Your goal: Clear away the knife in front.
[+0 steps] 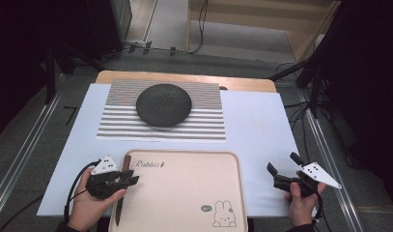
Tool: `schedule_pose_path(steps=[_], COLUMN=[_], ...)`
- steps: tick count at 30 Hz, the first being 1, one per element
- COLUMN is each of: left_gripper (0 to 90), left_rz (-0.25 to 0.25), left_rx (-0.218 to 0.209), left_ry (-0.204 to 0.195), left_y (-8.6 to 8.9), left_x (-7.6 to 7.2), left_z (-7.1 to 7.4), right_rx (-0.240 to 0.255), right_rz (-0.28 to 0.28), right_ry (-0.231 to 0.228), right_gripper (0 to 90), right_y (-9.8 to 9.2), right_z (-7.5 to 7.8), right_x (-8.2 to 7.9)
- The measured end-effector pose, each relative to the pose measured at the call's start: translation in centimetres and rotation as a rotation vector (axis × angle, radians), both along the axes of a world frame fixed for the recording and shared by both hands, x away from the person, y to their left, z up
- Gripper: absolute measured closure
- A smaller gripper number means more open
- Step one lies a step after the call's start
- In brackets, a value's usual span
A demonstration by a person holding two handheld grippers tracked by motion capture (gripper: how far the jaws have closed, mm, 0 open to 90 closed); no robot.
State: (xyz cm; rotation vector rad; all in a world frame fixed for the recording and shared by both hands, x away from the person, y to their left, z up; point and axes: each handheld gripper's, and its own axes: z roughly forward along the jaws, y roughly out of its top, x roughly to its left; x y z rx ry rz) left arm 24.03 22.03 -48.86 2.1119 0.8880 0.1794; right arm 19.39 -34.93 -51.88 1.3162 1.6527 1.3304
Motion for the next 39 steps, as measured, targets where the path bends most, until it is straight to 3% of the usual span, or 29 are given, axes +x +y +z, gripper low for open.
schedule_pose_path(steps=[1, 2, 3, 4, 5, 6, 8, 14, 15, 20, 30, 39], left_gripper=[50.6, 47.2, 43.5, 40.7, 36.7, 33.6, 26.5, 4.3, 0.0, 0.0, 0.0, 0.0], left_rz=[-0.003, -0.003, -0.011, -0.012, -0.012, -0.008, -0.005, 0.027, 0.058, 0.11, 0.137, 0.201], left_rx=[-0.041, -0.041, -0.083, -0.094, -0.094, -0.105, -0.106, -0.107, -0.104, -0.113, -0.107, -0.116], left_ry=[-0.028, -0.028, -0.047, -0.059, -0.059, -0.088, -0.11, -0.144, -0.168, -0.213, -0.222, -0.234], left_y=[0.1, 0.1, 0.3, 0.4, 0.4, 0.5, 0.5, 0.8, 1.0, 1.9, 3.3, 5.6], left_x=[-0.2, -0.2, -0.3, -0.3, -0.3, -0.5, -0.6, -0.7, -0.7, -0.8, -0.2, 0.4], left_z=[0.3, 0.3, 0.6, 0.8, 0.8, 0.9, 1.1, 1.3, 1.3, 1.7, 1.6, 1.6], right_rx=[0.0, 0.0, 0.002, 0.002, 0.002, 0.002, 0.001, 0.001, 0.002, 0.003, 0.001, 0.002], right_rz=[0.001, 0.001, 0.001, 0.001, 0.001, 0.003, 0.003, 0.004, 0.003, 0.002, 0.001, 0.002], right_ry=[0.0, 0.0, 0.0, -0.001, -0.001, -0.001, -0.003, -0.003, -0.003, -0.001, 0.0, -0.001], right_gripper=[0.0, 0.0, 0.0, 0.0, 0.0, 0.0, 0.0, 0.0, 0.0, 0.0, 0.0, 0.0], right_y=[0.0, 0.0, 0.0, 0.0, 0.0, 0.0, 0.0, 0.0, 0.0, 0.0, 0.0, 0.0], right_z=[0.0, 0.0, 0.0, 0.0, 0.0, 0.0, 0.0, 0.0, 0.0, 0.0, 0.0, 0.0], right_x=[0.0, 0.0, 0.0, 0.0, 0.0, 0.0, 0.0, 0.0, 0.0, 0.0, 0.0, 0.0])
